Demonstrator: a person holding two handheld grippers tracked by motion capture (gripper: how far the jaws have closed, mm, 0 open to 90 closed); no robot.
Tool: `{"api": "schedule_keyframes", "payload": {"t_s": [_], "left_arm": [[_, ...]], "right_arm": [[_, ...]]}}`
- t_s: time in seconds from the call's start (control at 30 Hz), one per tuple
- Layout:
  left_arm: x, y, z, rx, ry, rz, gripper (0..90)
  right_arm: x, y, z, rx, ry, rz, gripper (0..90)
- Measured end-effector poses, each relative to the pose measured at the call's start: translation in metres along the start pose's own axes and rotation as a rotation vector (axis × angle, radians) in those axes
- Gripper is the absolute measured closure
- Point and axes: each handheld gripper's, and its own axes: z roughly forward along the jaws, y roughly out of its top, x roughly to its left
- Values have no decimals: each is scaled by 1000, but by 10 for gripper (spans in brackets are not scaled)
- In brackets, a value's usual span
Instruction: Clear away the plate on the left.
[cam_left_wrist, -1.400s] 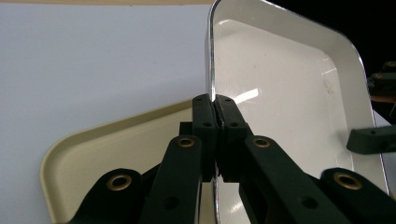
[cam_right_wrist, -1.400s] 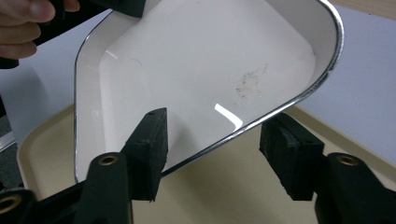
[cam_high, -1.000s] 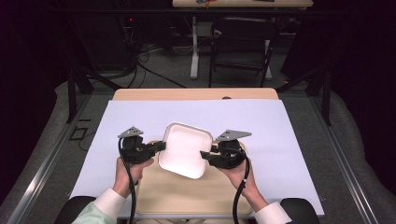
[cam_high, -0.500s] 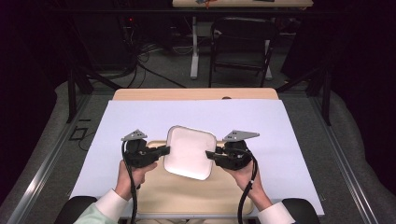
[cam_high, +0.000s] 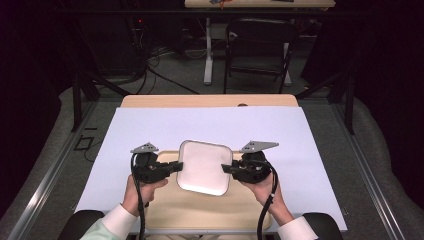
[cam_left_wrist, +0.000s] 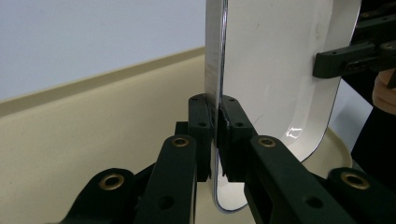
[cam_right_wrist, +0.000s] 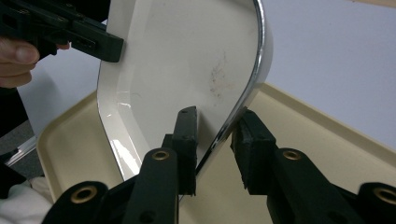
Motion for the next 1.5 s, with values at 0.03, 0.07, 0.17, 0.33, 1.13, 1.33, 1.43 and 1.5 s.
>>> {"api": "schedule_keyframes", "payload": {"t_s": [0.03, 0.07, 0.17, 0.33, 1.13, 1.33, 1.43, 1.5], "left_arm": [[0, 0, 0, 4, -3, -4, 846], [1, -1, 1, 15, -2, -3, 846], [1, -2, 3, 30, -8, -8, 846], [0, -5, 3, 48, -14, -15, 843], [6, -25, -1, 110, -23, -50, 834], [5, -27, 0, 119, -28, -51, 832], [4, -27, 0, 123, -27, -43, 830], [4, -28, 0, 122, -28, -47, 830]], "right_arm": [[0, 0, 0, 0, 3, 3, 716], [-1, 0, 1, 3, 5, 4, 717], [-3, -1, 0, 11, 19, 19, 722], [-5, -2, 1, 27, 34, 32, 730], [0, -9, 16, 121, 79, 38, 746], [0, -9, 15, 123, 82, 37, 752], [-1, -9, 15, 122, 81, 36, 754], [0, -10, 15, 126, 80, 35, 754]]}}
